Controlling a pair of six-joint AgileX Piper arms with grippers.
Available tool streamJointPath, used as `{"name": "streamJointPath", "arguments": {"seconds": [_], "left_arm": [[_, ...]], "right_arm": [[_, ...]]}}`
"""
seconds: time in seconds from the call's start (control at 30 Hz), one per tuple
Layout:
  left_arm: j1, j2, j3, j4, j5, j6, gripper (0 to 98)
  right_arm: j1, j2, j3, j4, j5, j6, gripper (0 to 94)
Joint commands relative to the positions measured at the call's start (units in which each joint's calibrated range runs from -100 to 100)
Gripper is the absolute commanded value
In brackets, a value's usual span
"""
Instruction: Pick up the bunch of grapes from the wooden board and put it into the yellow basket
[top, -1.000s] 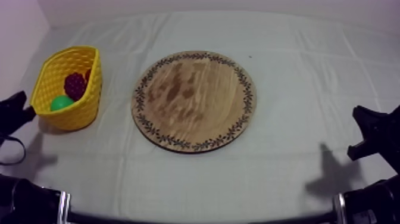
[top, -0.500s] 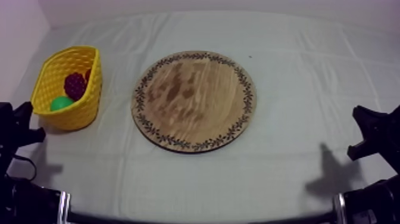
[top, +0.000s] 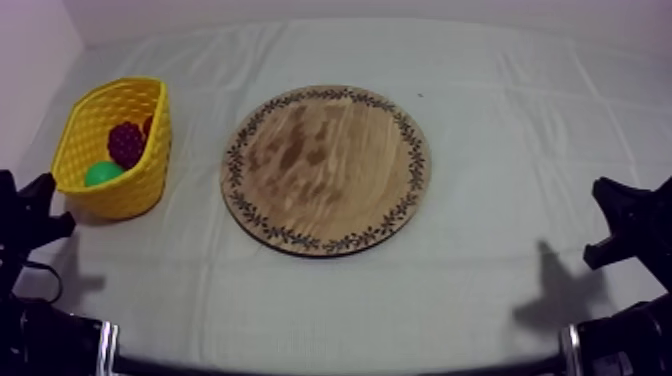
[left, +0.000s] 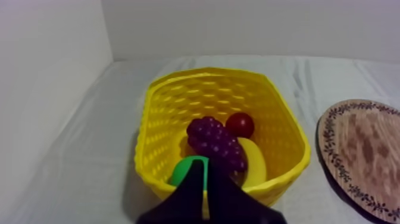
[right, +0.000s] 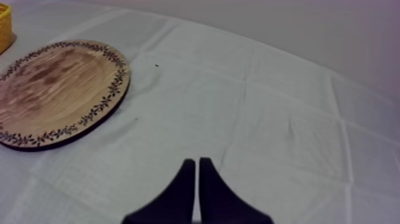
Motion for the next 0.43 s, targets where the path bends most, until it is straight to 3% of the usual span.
{"name": "streamJointPath", "arguments": {"seconds": [0.0,0.4], "left_arm": [[-0.4,0.0,0.0,-0.14,0.1,0.5,0.0],[-1.7,0.0,0.0,-0.26,0.4,-0.6,0.0]], "right_arm": [[0.0,0.0,0.0,0.0,0.0,0.0,0.4],[0.0,0.0,0.0,0.0,0.0,0.0,0.4]]}}
